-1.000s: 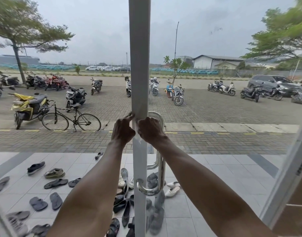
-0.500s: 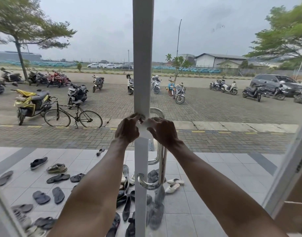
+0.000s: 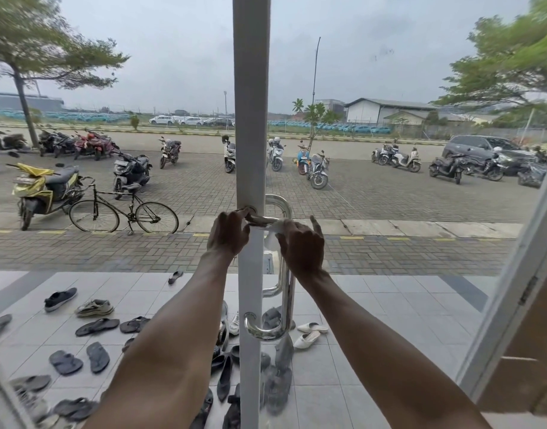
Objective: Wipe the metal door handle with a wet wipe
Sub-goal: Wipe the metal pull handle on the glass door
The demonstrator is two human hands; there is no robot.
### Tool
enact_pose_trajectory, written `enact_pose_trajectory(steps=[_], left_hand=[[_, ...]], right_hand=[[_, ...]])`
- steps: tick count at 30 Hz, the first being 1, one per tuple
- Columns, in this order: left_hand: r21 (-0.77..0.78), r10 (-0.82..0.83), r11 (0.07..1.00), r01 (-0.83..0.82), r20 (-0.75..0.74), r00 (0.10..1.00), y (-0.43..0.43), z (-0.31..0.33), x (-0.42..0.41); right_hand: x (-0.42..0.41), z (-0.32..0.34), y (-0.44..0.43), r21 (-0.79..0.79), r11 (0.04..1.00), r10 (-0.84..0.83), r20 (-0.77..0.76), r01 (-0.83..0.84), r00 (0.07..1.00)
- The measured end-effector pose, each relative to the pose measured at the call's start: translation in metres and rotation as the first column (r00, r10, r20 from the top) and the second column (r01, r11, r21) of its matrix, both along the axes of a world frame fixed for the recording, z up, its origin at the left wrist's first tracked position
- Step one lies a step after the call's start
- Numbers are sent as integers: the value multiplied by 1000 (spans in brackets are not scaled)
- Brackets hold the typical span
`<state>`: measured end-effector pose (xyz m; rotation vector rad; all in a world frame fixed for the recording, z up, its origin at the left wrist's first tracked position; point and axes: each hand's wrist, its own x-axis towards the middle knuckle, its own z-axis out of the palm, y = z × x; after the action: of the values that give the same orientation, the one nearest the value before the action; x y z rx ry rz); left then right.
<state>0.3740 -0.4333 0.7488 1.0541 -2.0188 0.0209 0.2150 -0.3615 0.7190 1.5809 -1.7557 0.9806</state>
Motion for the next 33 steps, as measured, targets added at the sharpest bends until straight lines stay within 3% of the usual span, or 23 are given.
enact_pose_trajectory(steps=[5,12,17,21,24,27,33], left_hand=[[6,24,1000,-23,-49,999,4,-1,-4],[11,39,999,-39,-40,998,4,-1,-4],[112,33,993,-33,-1,999,2,7,-5],[100,30,994,-31,13,999,2,7,-4],[77,25,997,-25,2,1000,4,6,-4],[74,25,997,-25,-6,1000,5,4,-4],[112,32,993,-28,-32,999,4,4,-4]], right_hand=[[10,13,-6,14,1000,-17,-128,19,992],[4,-43,11,59,997,-73,311,57,948],[4,-49,14,221,970,-156,262,99,952],[6,-12,6,-41,998,-25,346,42,938],[3,-1,0,-80,995,82,277,-62,957],[1,-20,2,-98,994,80,336,-50,938],[5,-65,14,109,994,-42,486,-13,873]])
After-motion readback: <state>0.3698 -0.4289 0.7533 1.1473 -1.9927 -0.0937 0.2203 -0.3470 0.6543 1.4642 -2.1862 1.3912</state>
